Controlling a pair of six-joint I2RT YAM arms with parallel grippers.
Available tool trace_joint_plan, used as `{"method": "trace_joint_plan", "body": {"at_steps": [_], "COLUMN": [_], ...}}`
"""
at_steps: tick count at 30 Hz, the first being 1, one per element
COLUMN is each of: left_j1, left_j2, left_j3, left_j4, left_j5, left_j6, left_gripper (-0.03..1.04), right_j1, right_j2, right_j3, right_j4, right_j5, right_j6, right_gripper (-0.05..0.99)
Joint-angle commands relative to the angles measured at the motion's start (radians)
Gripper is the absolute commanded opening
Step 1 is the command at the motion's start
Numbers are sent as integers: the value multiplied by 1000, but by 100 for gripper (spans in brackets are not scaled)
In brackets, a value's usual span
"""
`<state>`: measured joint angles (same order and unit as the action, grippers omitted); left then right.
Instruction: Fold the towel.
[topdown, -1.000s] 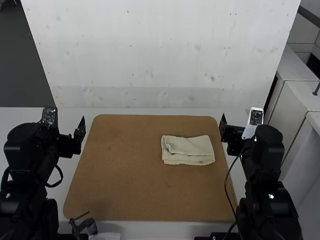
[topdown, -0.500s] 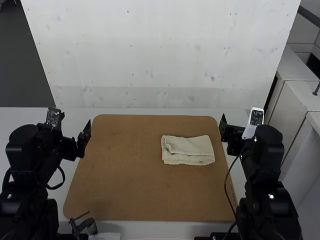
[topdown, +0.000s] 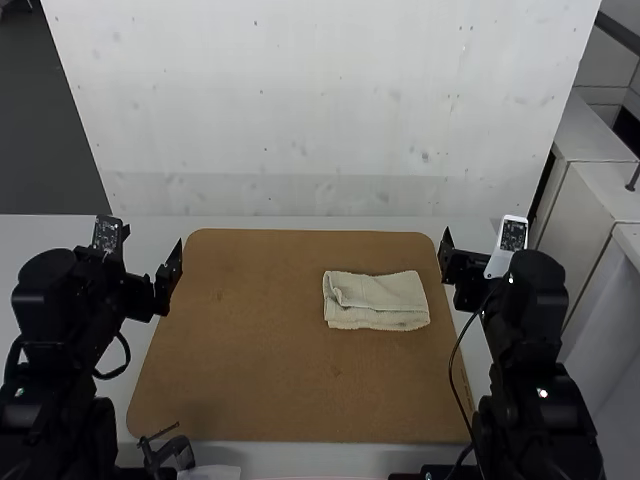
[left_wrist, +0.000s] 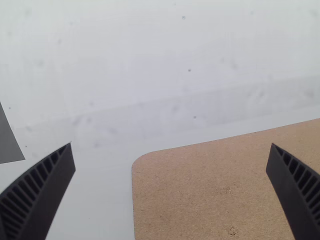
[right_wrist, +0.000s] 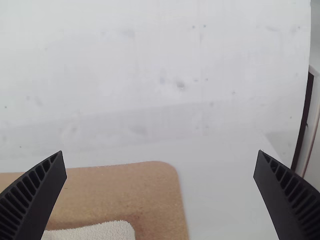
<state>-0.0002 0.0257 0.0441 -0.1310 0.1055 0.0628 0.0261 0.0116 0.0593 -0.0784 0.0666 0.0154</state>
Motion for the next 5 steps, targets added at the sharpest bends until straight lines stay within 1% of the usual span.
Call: {"method": "trace_joint_plan", "body": {"at_steps": [1, 5], "left_j1": [-1, -1], "left_j2": [-17, -17], "left_j3": [5, 5], "left_j4": [10, 10], "left_j5": [10, 10], "left_j6": [-8, -8], "left_gripper": [99, 99], "right_j1": [9, 9], "right_j2": [5, 5], "right_j3": [2, 2], "right_j4": [12, 12], "right_j5": [-10, -10], "right_j6": [14, 14], "right_gripper": [96, 96]}}
